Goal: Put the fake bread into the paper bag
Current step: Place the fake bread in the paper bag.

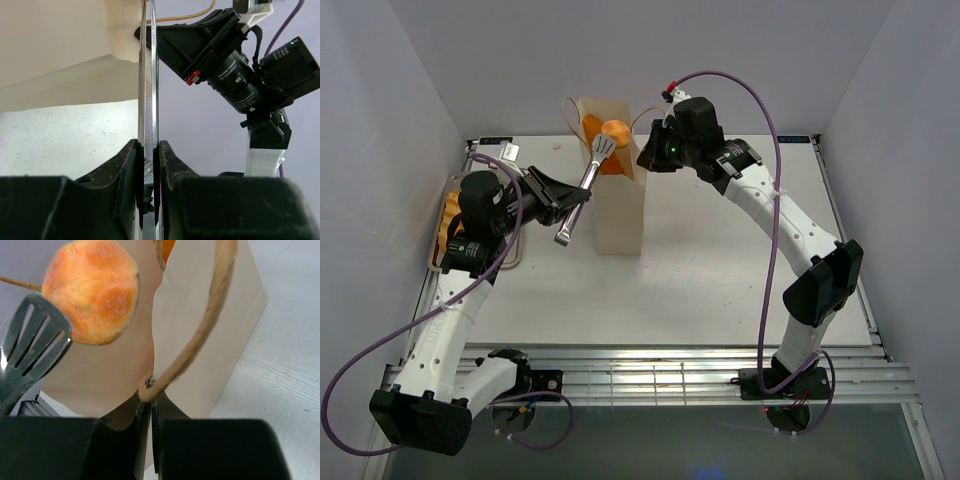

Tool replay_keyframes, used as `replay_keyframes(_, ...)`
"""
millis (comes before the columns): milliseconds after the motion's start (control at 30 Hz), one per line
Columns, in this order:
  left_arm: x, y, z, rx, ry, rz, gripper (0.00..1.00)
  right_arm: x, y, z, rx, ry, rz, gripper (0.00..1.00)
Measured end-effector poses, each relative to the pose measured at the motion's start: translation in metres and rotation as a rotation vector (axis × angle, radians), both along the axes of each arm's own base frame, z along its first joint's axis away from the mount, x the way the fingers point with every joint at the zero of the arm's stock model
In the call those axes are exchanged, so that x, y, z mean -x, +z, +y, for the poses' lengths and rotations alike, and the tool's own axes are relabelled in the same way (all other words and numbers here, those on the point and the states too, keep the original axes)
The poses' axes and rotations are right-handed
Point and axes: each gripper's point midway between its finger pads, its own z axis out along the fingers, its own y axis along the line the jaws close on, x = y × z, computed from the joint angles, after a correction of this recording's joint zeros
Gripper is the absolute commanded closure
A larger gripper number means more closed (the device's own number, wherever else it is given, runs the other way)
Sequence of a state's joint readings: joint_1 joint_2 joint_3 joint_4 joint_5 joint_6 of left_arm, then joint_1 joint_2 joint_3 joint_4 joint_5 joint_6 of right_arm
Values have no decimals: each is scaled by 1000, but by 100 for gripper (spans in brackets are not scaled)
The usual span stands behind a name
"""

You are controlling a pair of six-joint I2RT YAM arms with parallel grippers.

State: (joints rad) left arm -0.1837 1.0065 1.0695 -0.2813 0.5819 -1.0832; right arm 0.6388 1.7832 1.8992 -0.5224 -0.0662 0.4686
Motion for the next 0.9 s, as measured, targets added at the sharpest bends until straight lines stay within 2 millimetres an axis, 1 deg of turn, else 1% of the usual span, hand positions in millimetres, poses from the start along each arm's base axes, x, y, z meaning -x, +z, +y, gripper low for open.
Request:
replay_keyframes(200, 10, -13, 1, 12, 1, 44, 100, -1, 1, -1, -1, -3, -2, 92)
replay_keyframes(267, 11, -14, 1, 16, 2, 52, 92, -1, 1, -1, -1, -3, -2, 92)
replay_keyframes(433, 11, -14, 1, 23, 4, 59, 78, -2, 1, -2, 0, -7, -3, 92)
replay_keyframes(467, 11, -14, 1, 24, 5, 60, 73, -2, 1, -2, 0, -8, -3, 92)
replay_keyframes(633, 11, -14, 1, 25, 6, 61, 64, -4, 1, -4, 0, -12, -3, 92)
replay_keyframes(700, 11, -14, 1, 25, 6, 60, 57, -4, 1, -4, 0, -14, -3, 92)
replay_keyframes(800, 10, -14, 1, 24, 9, 59, 54, -4, 1, -4, 0, -14, -3, 92)
replay_keyframes(900, 10, -14, 1, 24, 9, 60, 55, -4, 1, -4, 0, -13, -3, 92)
